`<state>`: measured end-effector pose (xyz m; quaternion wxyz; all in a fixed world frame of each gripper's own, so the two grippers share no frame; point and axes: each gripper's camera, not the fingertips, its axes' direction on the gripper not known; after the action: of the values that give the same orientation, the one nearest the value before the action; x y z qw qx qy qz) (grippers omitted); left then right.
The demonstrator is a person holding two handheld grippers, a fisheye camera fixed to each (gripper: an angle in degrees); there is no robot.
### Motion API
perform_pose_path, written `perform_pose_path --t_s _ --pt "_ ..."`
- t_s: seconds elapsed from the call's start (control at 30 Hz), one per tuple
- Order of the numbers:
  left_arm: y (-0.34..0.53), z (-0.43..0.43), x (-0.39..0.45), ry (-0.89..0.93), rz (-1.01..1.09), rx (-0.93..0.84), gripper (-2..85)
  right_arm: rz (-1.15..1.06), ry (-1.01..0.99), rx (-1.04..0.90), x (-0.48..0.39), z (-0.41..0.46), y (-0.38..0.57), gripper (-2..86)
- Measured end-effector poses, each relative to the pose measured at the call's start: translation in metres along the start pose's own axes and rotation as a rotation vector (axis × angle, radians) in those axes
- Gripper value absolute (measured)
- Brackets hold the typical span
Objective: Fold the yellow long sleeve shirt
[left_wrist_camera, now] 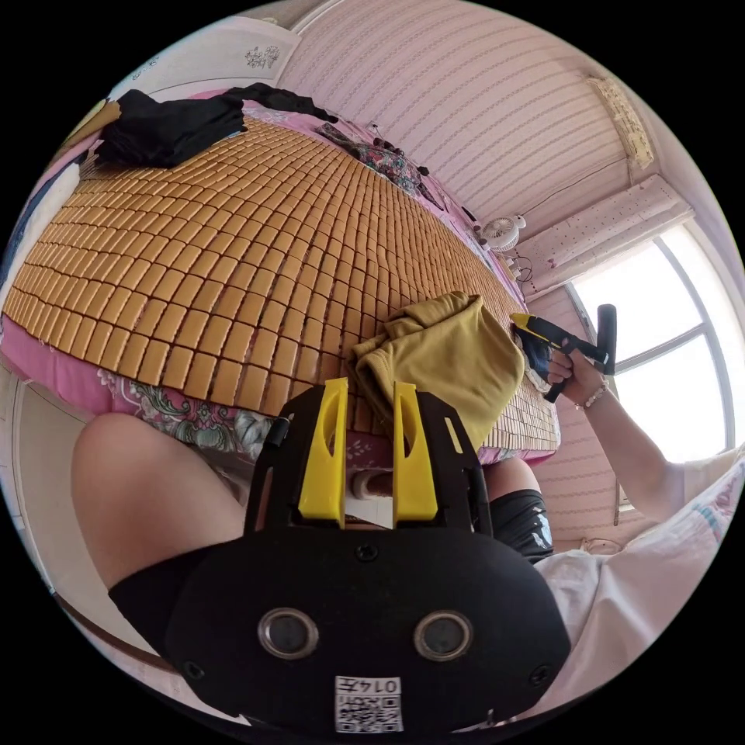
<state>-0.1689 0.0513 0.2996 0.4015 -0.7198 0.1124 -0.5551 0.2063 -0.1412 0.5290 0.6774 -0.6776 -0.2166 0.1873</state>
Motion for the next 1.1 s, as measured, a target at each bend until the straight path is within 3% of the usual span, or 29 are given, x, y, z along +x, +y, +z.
perform_pose_path --t_s 0.2,0.3,0.4,0.6,0.73,1.1 --pt "0.002 0.037 0.027 0.021 0.035 -0.117 15.4 0.131 -0.138 -0.193 0.051 0.031 0.003 16.7" --pt "-0.004 0.050 0.039 0.010 0.036 -0.130 13.2 0.221 -0.259 -0.326 0.066 0.058 -0.007 15.4" --pt "-0.009 0.055 0.045 -0.051 0.057 -0.169 11.0 0.188 -0.208 -0.343 0.067 0.059 -0.015 13.9" --pt "-0.017 0.049 0.037 0.043 0.031 -0.257 7.4 0.131 -0.251 -0.265 0.067 0.041 0.001 10.4" --pt "-0.005 0.021 0.049 -0.034 0.128 -0.180 5.5 0.055 -0.294 -0.202 0.051 0.026 0.010 9.3" --pt "0.008 -0.081 0.033 -0.120 0.085 0.131 4.0 -0.249 -0.430 -0.107 -0.025 0.032 -0.067 8.4"
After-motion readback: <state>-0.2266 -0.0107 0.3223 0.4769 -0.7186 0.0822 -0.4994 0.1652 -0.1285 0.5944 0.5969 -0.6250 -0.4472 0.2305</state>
